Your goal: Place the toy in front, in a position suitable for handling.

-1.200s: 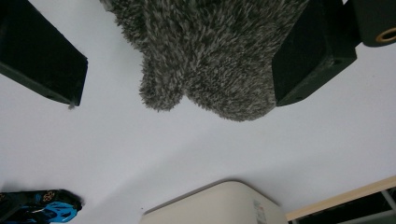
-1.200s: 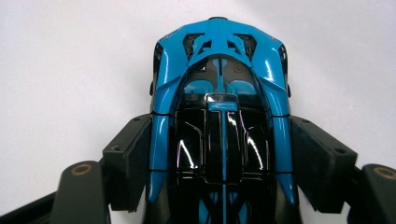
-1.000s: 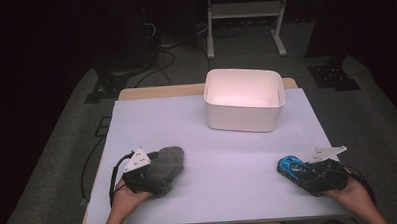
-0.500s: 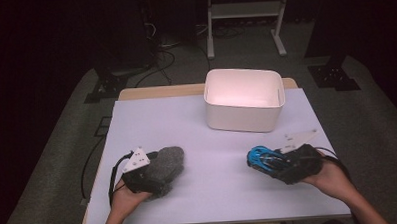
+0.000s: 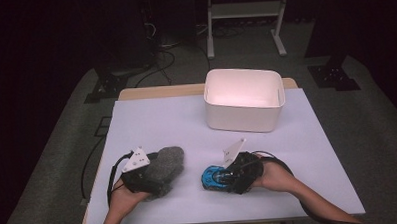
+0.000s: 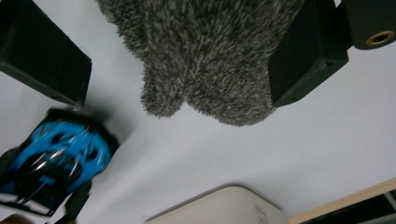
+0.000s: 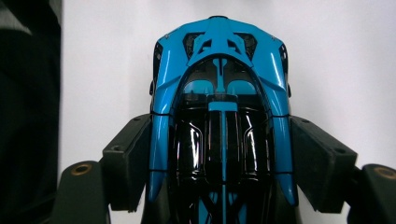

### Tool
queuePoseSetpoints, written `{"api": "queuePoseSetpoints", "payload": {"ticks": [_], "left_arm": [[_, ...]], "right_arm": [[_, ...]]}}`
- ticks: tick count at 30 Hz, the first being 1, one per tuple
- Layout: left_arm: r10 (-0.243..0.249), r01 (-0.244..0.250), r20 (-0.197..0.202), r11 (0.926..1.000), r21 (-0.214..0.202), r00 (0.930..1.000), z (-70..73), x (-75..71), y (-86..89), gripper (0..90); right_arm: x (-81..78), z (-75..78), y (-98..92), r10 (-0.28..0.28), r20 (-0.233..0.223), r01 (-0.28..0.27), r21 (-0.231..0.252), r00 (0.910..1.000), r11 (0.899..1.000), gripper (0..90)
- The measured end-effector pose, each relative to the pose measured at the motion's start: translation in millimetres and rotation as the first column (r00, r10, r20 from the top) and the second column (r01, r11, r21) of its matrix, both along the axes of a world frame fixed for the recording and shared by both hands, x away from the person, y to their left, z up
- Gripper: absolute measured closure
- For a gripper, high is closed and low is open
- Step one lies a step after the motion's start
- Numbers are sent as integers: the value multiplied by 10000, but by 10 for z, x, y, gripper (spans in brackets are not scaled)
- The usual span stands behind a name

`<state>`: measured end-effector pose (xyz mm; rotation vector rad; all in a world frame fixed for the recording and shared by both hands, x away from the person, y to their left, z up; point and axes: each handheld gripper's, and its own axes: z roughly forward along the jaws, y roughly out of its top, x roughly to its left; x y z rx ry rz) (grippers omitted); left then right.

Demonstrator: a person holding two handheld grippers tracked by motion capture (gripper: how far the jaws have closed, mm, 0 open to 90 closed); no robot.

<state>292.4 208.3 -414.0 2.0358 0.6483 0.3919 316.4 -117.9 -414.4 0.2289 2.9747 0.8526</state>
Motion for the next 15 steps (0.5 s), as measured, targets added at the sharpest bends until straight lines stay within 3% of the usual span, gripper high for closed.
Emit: {"api": "queuePoseSetpoints", "payload": {"ticks": [2,6,12,14,15], "left_arm": [[-154,154,-22,9998,88,9999,3,3,-16,82],[-453,457,-171,9986,277,9988,18,22,-63,111],[-1103,1140,-529,9908,735,9925,78,116,-156,214],[-1267,1355,-821,9843,1128,9885,76,157,-187,231],[-1267,1355,-821,9843,1128,9885,76,157,-187,231]], "right_arm": [[5,-96,35,225,-94,-227,-201,9997,9995,272],[23,-214,39,642,-157,-645,-151,9978,9978,271],[32,-238,11,752,-200,-750,125,9970,9971,251],[23,-223,-27,515,-91,-512,292,9986,9983,188],[14,-204,-63,375,-78,-371,450,9993,9983,188]]}}
